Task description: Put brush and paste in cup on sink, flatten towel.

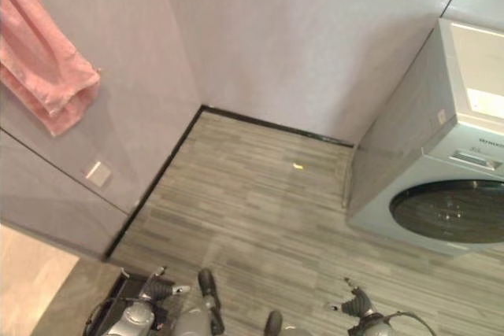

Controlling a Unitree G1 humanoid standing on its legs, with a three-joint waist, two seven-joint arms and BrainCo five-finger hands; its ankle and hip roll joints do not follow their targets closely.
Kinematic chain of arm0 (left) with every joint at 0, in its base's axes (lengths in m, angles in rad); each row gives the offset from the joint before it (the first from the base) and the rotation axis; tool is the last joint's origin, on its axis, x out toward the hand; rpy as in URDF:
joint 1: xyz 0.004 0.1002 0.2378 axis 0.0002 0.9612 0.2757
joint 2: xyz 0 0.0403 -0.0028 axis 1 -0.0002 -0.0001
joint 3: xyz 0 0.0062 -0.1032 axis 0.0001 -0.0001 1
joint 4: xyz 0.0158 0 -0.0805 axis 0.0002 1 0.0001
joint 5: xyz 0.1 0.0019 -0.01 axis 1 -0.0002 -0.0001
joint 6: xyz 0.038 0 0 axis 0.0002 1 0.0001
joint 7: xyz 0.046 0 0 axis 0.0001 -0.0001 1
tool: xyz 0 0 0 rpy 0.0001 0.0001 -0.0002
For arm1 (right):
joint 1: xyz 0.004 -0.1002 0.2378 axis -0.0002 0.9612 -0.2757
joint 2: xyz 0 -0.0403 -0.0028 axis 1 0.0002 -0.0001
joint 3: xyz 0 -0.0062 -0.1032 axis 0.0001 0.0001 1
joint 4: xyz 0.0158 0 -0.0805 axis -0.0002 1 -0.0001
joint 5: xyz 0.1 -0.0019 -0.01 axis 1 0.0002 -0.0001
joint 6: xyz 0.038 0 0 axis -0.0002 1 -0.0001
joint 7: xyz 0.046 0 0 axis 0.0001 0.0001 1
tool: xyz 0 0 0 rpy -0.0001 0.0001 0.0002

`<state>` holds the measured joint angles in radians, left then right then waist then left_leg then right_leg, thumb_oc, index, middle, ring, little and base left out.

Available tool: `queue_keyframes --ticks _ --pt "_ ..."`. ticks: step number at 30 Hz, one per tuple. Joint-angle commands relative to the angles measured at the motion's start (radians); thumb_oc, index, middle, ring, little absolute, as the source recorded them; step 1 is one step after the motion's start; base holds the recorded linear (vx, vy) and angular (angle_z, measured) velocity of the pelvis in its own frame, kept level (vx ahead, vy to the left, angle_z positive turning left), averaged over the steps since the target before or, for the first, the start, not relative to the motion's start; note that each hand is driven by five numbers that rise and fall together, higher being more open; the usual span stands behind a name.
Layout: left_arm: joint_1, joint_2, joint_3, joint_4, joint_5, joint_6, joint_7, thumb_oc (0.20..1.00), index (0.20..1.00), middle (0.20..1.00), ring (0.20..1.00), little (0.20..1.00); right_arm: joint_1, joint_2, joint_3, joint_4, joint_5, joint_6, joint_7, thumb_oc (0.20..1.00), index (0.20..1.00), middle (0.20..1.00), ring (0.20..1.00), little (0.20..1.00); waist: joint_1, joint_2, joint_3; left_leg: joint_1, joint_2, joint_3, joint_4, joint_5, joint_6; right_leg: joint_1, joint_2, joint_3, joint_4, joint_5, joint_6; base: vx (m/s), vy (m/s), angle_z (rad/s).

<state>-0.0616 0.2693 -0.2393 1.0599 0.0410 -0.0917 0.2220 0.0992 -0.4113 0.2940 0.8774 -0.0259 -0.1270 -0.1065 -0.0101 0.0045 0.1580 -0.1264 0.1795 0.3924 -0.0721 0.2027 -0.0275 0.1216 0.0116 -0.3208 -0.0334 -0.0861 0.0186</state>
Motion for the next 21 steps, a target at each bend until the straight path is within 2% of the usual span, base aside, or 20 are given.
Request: queue_keyframes --ticks 1,2,3,4,5,6,7,8,9,10,11,13,14,15,17,19,21 --pt "-0.003 0.041 0.022 -0.004 -0.007 -0.026 0.012 1.000 1.000 1.000 1.000 1.000 0.011 0.007 -0.019 -0.039 -0.016 -0.018 0.004 1.000 1.000 1.000 1.000 1.000 0.027 -0.068 -0.046 -0.047 -0.063 -0.013 0.095 -0.045 -0.032 0.003 -0.163 0.077 0.187 0.018 0.106 0.39 0.170 -0.01" --pt "-0.003 0.042 0.022 -0.004 -0.007 -0.026 0.012 1.000 1.000 1.000 1.000 1.000 0.011 0.007 -0.018 -0.038 -0.016 -0.018 0.004 1.000 1.000 1.000 1.000 1.000 0.027 -0.069 -0.046 -0.047 -0.064 -0.012 0.096 -0.046 -0.031 0.002 -0.165 0.078 0.189 0.017 0.108 0.22 0.140 0.06" --pt "-0.001 0.042 0.020 -0.007 -0.007 -0.026 0.011 1.000 1.000 1.000 1.000 1.000 0.011 0.016 -0.017 -0.036 -0.020 -0.018 0.008 1.000 1.000 1.000 1.000 1.000 0.030 -0.076 -0.052 -0.040 -0.079 -0.007 0.104 -0.068 -0.015 -0.002 -0.185 0.083 0.219 0.040 0.121 0.25 0.223 0.09" --pt "-0.002 0.048 0.011 -0.020 -0.006 -0.027 0.008 1.000 1.000 1.000 1.000 1.000 0.006 0.025 -0.009 -0.035 -0.030 -0.017 0.011 1.000 1.000 1.000 1.000 1.000 0.037 -0.086 -0.052 -0.025 -0.119 -0.012 0.114 -0.105 0.018 -0.030 -0.217 0.099 0.319 0.117 0.145 0.33 0.301 0.04" --pt "-0.001 0.050 0.006 -0.023 -0.002 -0.028 0.006 1.000 1.000 1.000 1.000 1.000 0.003 0.029 -0.008 -0.036 -0.032 -0.017 0.012 1.000 1.000 1.000 1.000 1.000 0.038 -0.086 -0.053 -0.008 -0.139 -0.018 0.106 -0.118 0.033 -0.045 -0.229 0.107 0.376 0.167 0.158 0.24 0.240 0.00" --pt "-0.001 0.050 0.006 -0.024 -0.002 -0.028 0.006 1.000 1.000 1.000 1.000 1.000 0.003 0.029 -0.008 -0.036 -0.032 -0.017 0.012 1.000 1.000 1.000 1.000 1.000 0.039 -0.087 -0.054 -0.007 -0.141 -0.017 0.105 -0.118 0.034 -0.047 -0.231 0.109 0.379 0.166 0.160 0.12 0.183 0.05" --pt "0.000 0.056 -0.004 -0.035 0.007 -0.027 0.005 1.000 1.000 1.000 1.000 1.000 -0.002 0.032 -0.005 -0.045 -0.035 -0.018 0.013 1.000 1.000 1.000 1.000 1.000 0.044 -0.076 -0.053 0.009 -0.153 -0.012 0.086 -0.113 0.063 -0.081 -0.238 0.117 0.456 0.251 0.161 0.10 0.191 0.13" --pt "-0.001 0.059 -0.010 -0.044 0.012 -0.024 0.005 1.000 1.000 1.000 1.000 1.000 -0.007 0.033 -0.003 -0.051 -0.036 -0.018 0.010 1.000 1.000 1.000 1.000 1.000 0.042 -0.066 -0.044 0.039 -0.164 -0.021 0.065 -0.121 0.077 -0.123 -0.248 0.122 0.539 0.289 0.165 0.22 0.327 0.19" --pt "0.001 0.065 -0.025 -0.056 0.023 -0.021 0.000 1.000 1.000 1.000 1.000 1.000 -0.014 0.035 -0.001 -0.073 -0.032 -0.017 0.008 1.000 1.000 1.000 1.000 1.000 0.029 -0.043 -0.019 0.085 -0.173 -0.043 0.037 -0.130 0.094 -0.184 -0.238 0.137 0.668 0.310 0.167 0.25 0.264 0.15" --pt "0.002 0.065 -0.037 -0.055 0.038 -0.020 -0.001 1.000 1.000 1.000 1.000 1.000 -0.019 0.035 0.002 -0.076 -0.035 -0.018 0.004 1.000 1.000 1.000 1.000 1.000 0.021 -0.033 -0.011 0.101 -0.176 -0.061 0.031 -0.137 0.099 -0.223 -0.220 0.154 0.704 0.293 0.163 0.27 0.184 0.48" --pt "0.002 0.067 -0.050 -0.057 0.051 -0.019 -0.002 1.000 1.000 1.000 1.000 1.000 -0.019 0.033 0.005 -0.090 -0.035 -0.020 0.005 1.000 1.000 1.000 1.000 1.000 0.008 -0.026 -0.008 0.121 -0.179 -0.088 0.017 -0.135 0.098 -0.267 -0.178 0.187 0.703 0.249 0.150 0.23 0.071 0.83" --pt "0.003 0.067 -0.054 -0.059 0.057 -0.020 -0.001 1.000 1.000 1.000 1.000 1.000 -0.012 0.032 0.006 -0.116 -0.036 -0.021 0.010 1.000 1.000 1.000 1.000 1.000 0.004 -0.020 -0.006 0.135 -0.182 -0.101 0.007 -0.134 0.095 -0.296 -0.174 0.181 0.667 0.236 0.138 0.20 0.022 0.82" --pt "0.002 0.068 -0.059 -0.043 0.070 -0.022 -0.002 1.000 1.000 1.000 1.000 1.000 -0.007 0.028 0.014 -0.145 -0.048 -0.025 0.016 1.000 1.000 1.000 1.000 1.000 0.004 -0.024 -0.002 0.155 -0.185 -0.109 -0.002 -0.144 0.085 -0.290 -0.230 0.110 0.561 0.209 0.131 0.22 -0.074 0.45" --pt "-0.001 0.066 -0.069 -0.039 0.075 -0.023 -0.002 1.000 1.000 1.000 1.000 1.000 -0.008 0.022 0.020 -0.141 -0.058 -0.026 0.010 1.000 1.000 1.000 1.000 1.000 0.002 -0.020 -0.003 0.158 -0.184 -0.127 -0.003 -0.149 0.075 -0.309 -0.222 0.113 0.486 0.188 0.125 0.30 -0.105 0.64" --pt "-0.004 0.061 -0.076 -0.029 0.090 -0.025 0.000 1.000 1.000 1.000 1.000 1.000 -0.006 0.016 0.022 -0.162 -0.065 -0.026 0.007 1.000 1.000 1.000 1.000 1.000 -0.005 -0.026 0.000 0.172 -0.186 -0.159 -0.001 -0.162 0.062 -0.327 -0.218 0.153 0.369 0.201 0.131 0.23 -0.149 0.53" --pt "-0.012 0.058 -0.084 -0.016 0.106 -0.028 0.002 1.000 1.000 1.000 1.000 1.000 -0.012 0.014 0.024 -0.153 -0.077 -0.025 0.001 1.000 1.000 1.000 1.000 1.000 -0.009 -0.038 -0.004 0.184 -0.186 -0.189 0.003 -0.181 0.044 -0.339 -0.237 0.207 0.222 0.259 0.151 0.28 -0.219 0.46" --pt "-0.019 0.061 -0.081 -0.007 0.115 -0.031 0.010 1.000 1.000 1.000 1.000 1.000 -0.010 0.008 0.023 -0.168 -0.087 -0.021 0.004 1.000 1.000 1.000 1.000 1.000 -0.018 -0.046 -0.008 0.206 -0.176 -0.227 0.011 -0.206 0.026 -0.354 -0.273 0.264 0.126 0.317 0.175 0.38 -0.279 0.66"
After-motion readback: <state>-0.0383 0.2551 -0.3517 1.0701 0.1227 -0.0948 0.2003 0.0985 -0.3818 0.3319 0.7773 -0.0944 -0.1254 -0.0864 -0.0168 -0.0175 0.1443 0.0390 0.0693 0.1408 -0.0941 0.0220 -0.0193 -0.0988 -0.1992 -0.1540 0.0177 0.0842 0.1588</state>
